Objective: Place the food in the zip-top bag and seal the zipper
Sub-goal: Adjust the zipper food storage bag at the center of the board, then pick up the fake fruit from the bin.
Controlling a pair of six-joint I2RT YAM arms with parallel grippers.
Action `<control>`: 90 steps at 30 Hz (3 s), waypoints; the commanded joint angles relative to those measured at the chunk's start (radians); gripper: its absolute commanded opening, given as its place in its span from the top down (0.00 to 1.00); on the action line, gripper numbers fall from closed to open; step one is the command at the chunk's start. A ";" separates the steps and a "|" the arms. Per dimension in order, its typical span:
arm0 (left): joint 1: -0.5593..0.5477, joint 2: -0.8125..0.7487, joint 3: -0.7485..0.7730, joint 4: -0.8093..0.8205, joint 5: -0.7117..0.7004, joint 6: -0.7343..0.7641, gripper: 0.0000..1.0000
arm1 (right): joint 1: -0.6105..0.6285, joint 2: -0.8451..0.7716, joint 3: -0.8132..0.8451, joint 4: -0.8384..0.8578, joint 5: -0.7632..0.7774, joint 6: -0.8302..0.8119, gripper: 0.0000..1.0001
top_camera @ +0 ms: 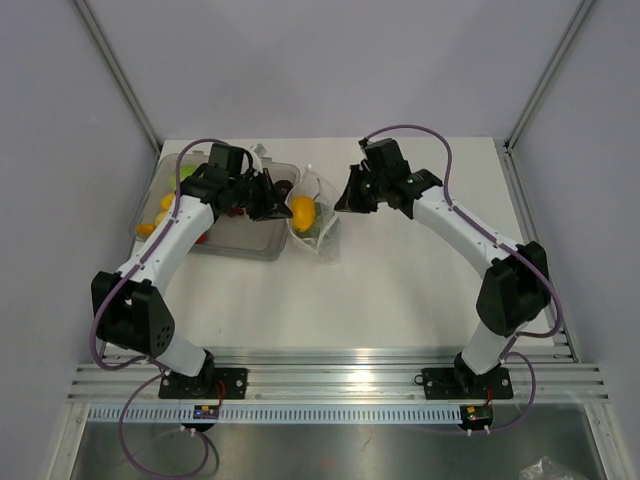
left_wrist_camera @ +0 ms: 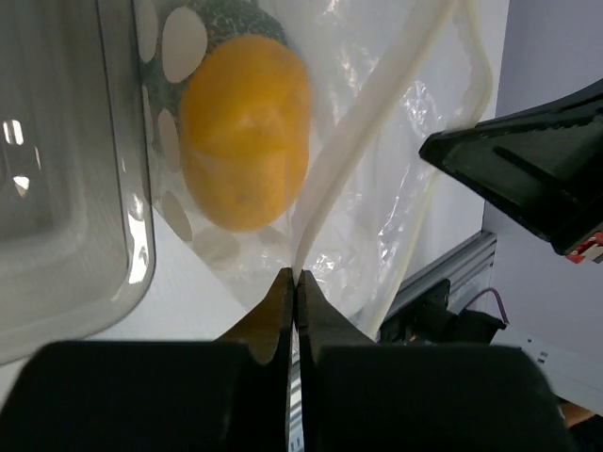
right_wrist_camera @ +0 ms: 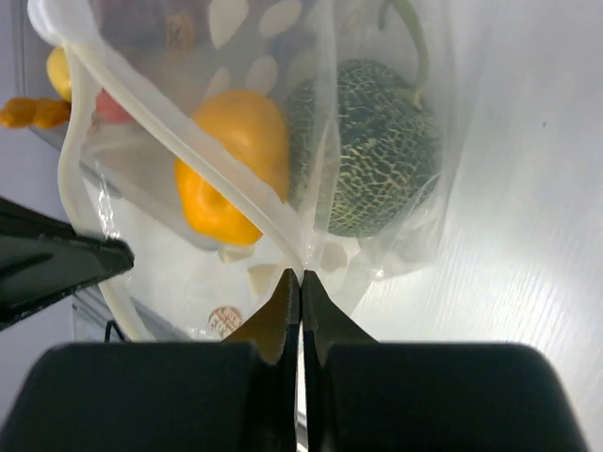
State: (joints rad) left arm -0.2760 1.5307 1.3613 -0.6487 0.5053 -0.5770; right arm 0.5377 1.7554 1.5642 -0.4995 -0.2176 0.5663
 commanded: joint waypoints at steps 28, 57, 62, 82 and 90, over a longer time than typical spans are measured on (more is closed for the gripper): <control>-0.103 0.218 0.133 -0.098 -0.080 0.057 1.00 | 0.028 -0.163 -0.105 0.009 0.069 0.000 1.00; -0.173 0.026 0.280 -0.085 -0.102 0.026 1.00 | 0.031 -0.315 -0.122 -0.014 0.116 -0.008 1.00; -0.181 0.089 0.271 -0.146 -0.051 0.049 1.00 | 0.033 -0.283 -0.107 -0.079 0.135 -0.022 1.00; 0.089 0.031 0.400 -0.246 -0.132 0.193 0.25 | 0.056 -0.379 -0.205 0.047 0.057 -0.011 1.00; 0.184 0.253 0.334 -0.146 -0.255 0.149 0.24 | 0.061 -0.358 -0.193 0.062 0.015 -0.022 1.00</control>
State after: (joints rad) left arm -0.0772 1.6562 1.7081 -0.8692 0.2470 -0.4007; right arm 0.5846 1.4204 1.3533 -0.4965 -0.1661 0.5640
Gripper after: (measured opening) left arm 0.761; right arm 0.010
